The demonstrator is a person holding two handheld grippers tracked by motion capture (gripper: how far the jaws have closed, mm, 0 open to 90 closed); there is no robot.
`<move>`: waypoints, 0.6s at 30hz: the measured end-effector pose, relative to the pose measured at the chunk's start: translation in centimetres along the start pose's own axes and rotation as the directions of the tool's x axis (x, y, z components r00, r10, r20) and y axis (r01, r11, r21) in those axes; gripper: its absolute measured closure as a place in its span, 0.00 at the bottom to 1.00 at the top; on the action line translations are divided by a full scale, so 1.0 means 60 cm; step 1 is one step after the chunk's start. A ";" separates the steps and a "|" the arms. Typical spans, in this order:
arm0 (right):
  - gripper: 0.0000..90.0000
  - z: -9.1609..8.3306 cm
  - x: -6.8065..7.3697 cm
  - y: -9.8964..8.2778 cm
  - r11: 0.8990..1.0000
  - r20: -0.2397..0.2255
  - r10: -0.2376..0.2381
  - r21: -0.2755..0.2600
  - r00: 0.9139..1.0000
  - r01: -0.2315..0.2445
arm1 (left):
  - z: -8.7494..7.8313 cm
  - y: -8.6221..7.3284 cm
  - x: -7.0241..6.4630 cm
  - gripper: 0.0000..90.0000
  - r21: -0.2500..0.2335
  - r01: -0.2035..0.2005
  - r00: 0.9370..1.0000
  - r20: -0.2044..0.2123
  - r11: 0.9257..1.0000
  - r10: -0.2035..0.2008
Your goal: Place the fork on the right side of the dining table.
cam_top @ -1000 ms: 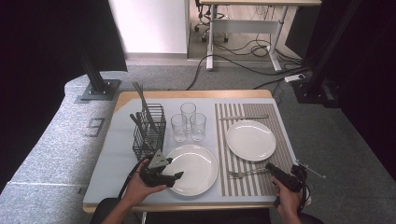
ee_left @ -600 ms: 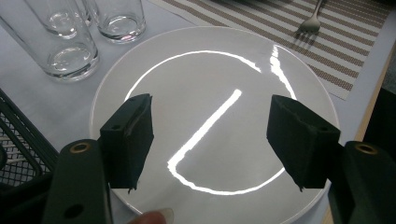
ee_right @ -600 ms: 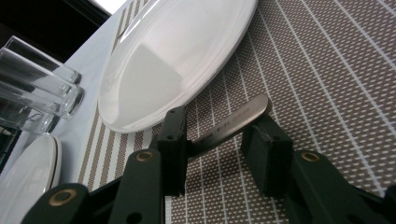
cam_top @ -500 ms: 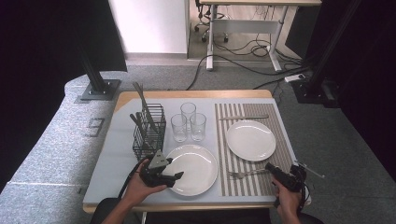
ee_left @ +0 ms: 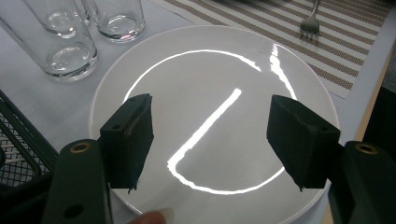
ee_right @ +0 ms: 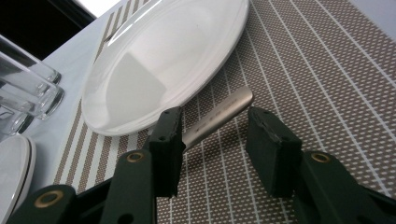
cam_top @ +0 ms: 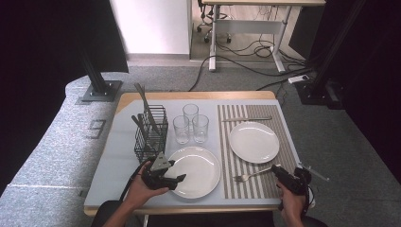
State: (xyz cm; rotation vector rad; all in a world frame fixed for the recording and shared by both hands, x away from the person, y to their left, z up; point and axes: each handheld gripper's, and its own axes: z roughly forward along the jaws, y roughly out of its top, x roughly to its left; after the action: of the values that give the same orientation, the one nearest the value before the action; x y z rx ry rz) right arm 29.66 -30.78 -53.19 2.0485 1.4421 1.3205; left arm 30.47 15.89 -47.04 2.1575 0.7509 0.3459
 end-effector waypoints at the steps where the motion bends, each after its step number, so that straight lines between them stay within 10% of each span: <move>1: 0.62 0.000 0.000 0.000 1.000 0.000 0.000 0.000 1.000 0.000 | 0.000 0.000 0.000 0.35 0.000 0.000 1.000 0.000 1.000 0.000; 18: 0.58 0.010 0.006 0.011 0.998 -0.014 -0.060 0.002 0.998 0.060 | 0.001 0.000 0.000 0.35 0.003 0.001 1.000 -0.003 1.000 -0.001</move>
State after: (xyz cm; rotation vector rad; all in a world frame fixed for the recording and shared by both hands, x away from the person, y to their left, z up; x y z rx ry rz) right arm 30.54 -30.60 -52.86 1.9847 1.4995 1.3122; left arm 30.50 15.83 -47.09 2.1602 0.7544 0.3471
